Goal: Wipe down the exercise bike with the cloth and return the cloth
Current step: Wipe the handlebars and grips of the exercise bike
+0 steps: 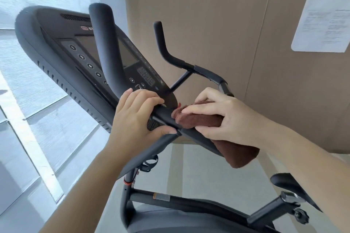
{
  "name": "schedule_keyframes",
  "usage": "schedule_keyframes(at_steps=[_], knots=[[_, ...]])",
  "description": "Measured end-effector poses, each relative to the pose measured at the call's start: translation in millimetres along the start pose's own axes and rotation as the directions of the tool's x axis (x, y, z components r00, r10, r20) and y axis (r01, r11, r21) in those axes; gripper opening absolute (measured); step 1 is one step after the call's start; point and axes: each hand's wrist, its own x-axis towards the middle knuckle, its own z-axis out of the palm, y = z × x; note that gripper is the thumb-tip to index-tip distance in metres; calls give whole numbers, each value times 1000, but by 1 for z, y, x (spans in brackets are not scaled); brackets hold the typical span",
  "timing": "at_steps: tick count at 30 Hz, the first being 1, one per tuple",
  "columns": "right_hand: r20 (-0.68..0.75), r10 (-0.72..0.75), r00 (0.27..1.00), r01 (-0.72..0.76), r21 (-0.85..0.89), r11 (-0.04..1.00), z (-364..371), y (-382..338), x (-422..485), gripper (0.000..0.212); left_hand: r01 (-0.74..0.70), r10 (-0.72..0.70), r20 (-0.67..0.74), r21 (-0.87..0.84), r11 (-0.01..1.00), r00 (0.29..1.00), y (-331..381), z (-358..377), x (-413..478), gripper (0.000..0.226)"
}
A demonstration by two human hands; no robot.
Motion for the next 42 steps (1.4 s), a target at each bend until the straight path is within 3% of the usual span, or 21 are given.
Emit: schedule_keyframes(at_steps=[3,8,11,15,19,25,30,39,42], knots=[[10,-29,1000,29,65,997,-6,19,-11,43,33,-32,-20,28,999,999,6,2,-2,74],[26,-25,999,25,31,999,-20,58,-38,47,75,-74,-23,95,993,997,17,3,-3,80],[-61,-14,998,15,27,1000,-23,83,-63,53,73,-72,-7,138,988,997,21,3,-4,85],[-178,-6,984,21,83,996,-13,91,-74,46,87,-98,40,208,974,994,35,1,-10,94],[-246,13,969,18,126,992,-5,89,-75,45,142,-153,53,175,974,987,66,3,-21,81],[-236,23,971,2,103,995,-3,93,-75,41,67,-80,136,100,993,988,134,23,-30,58],[-280,-14,960,35,71,997,1,93,-79,34,90,-121,219,146,985,968,161,35,-23,49],[-216,-160,963,189,120,975,-13,143,-55,28,211,-254,87,338,917,963,188,67,-12,44],[-177,-179,968,192,57,980,-17,176,-39,28,246,-277,16,413,877,961,197,79,1,39]])
